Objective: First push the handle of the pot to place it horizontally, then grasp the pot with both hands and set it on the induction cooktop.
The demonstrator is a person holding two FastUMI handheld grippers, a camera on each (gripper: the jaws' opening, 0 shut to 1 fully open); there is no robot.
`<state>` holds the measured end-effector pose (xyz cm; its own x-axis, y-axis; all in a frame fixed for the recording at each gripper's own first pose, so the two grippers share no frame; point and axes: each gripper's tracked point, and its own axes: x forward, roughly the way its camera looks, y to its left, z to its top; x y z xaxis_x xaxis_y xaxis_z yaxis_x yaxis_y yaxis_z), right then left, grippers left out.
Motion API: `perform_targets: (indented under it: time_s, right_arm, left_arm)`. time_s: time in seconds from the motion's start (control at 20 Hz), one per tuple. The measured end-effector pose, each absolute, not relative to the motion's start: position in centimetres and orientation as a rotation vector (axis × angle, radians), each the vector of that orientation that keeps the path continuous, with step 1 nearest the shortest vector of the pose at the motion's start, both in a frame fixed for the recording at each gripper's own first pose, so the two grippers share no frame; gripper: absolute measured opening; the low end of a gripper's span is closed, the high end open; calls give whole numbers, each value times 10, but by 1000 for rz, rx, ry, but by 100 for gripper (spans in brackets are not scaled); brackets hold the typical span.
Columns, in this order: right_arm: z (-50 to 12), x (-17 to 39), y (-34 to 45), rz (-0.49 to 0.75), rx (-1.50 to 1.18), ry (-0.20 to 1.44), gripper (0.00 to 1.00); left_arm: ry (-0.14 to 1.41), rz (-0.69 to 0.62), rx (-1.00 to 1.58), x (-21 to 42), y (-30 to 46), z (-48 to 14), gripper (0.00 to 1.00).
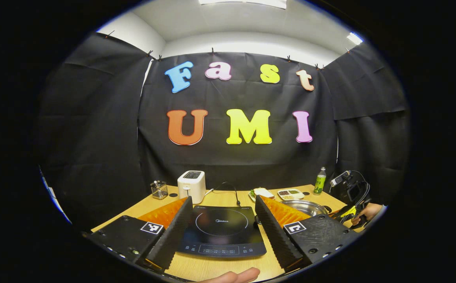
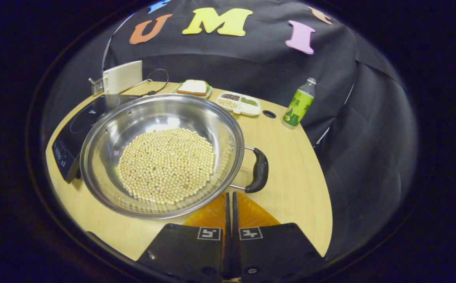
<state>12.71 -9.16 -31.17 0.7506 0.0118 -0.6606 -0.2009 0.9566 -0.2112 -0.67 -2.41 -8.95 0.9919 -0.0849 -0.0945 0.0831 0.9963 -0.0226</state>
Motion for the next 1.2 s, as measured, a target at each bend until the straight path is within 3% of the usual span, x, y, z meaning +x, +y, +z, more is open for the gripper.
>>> perform_targets:
  time_s: [0.45, 0.65, 0.7, 0.85, 1.0, 1.1, 1.2]
  right_arm:
    - [-299, 127, -96, 101, -212, 642, 5]
    - [-269, 124, -111, 42, -213, 529, 14]
    - [-261, 123, -115, 24, -204, 504, 18]
    - [-241, 121, -125, -2, -156, 446, 50]
    - [-228, 123, -134, -13, -135, 412, 92]
    - [-229, 132, -136, -14, -110, 411, 100]
    - [-231, 139, -133, -6, -68, 418, 100]
  left_arm:
    - [197, -153, -12, 31, -66, -133, 95]
    - [260, -183, -15, 61, -85, -158, 95]
    - [274, -193, -18, 69, -91, -165, 95]
    - [325, -223, -25, 95, -110, -190, 95]
    - [381, -238, -27, 119, -125, -219, 95]
    - [423, -236, -18, 134, -130, -239, 96]
    - [470, -233, -9, 147, -136, -259, 96]
